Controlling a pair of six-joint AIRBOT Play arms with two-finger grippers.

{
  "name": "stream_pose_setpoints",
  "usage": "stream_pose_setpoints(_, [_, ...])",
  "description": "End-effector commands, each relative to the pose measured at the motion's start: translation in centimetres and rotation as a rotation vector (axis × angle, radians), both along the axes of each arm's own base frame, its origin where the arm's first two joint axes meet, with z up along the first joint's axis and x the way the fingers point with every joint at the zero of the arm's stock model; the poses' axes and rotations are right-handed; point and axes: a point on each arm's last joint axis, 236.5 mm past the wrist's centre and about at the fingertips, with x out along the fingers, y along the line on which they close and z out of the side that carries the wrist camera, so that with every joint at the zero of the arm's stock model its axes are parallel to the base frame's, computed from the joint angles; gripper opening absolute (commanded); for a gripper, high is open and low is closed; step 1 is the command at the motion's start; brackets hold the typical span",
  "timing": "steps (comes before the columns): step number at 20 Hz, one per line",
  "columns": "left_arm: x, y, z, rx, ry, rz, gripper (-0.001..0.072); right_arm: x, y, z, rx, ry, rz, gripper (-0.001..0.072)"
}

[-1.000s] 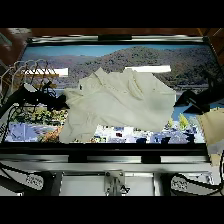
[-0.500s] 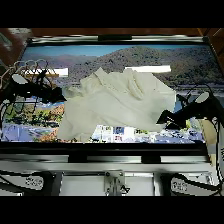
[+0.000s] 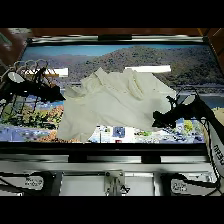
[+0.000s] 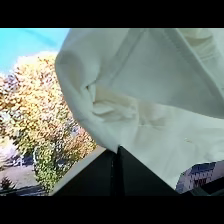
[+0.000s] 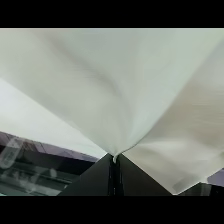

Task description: Fold the shirts.

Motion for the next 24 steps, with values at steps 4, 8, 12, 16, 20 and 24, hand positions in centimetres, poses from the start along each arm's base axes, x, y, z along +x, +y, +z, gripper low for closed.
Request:
stream_pose_setpoints(4, [4.0,1.1,9.0,0.030,-0.226,0.000,0.0048,6.8,-1.0,14.8,-0.002,-0.515,0.083,0.0077])
stream_pose_setpoints(8, [6.5,-0.4,26.9,-0.042,-0.579,0.025,0.0048,10.8,-5.2,35.7,-0.171,-1.051,0.016,0.0077])
stream_pose_setpoints(12, [4.0,-1.7,46.0,-0.280,-1.039,0.173,0.0048,8.9,-5.7,54.5,-0.273,-1.541,-0.080,0.0077])
stream_pose_setpoints(16, [1.3,0.8,52.6,-0.418,-1.224,0.355,0.0048,6.0,-5.5,61.3,-0.300,-1.738,-0.134,0.0077])
stream_pose_setpoints(20, [1.8,0.7,49.1,-0.393,-1.089,0.309,0.0048,5.8,-5.2,59.7,-0.309,-1.675,-0.097,0.0077])
stream_pose_setpoints(24, [4.3,0.7,46.5,-0.398,-1.030,0.312,0.0048,9.4,-5.9,58.2,-0.235,-1.648,-0.152,0.0078])
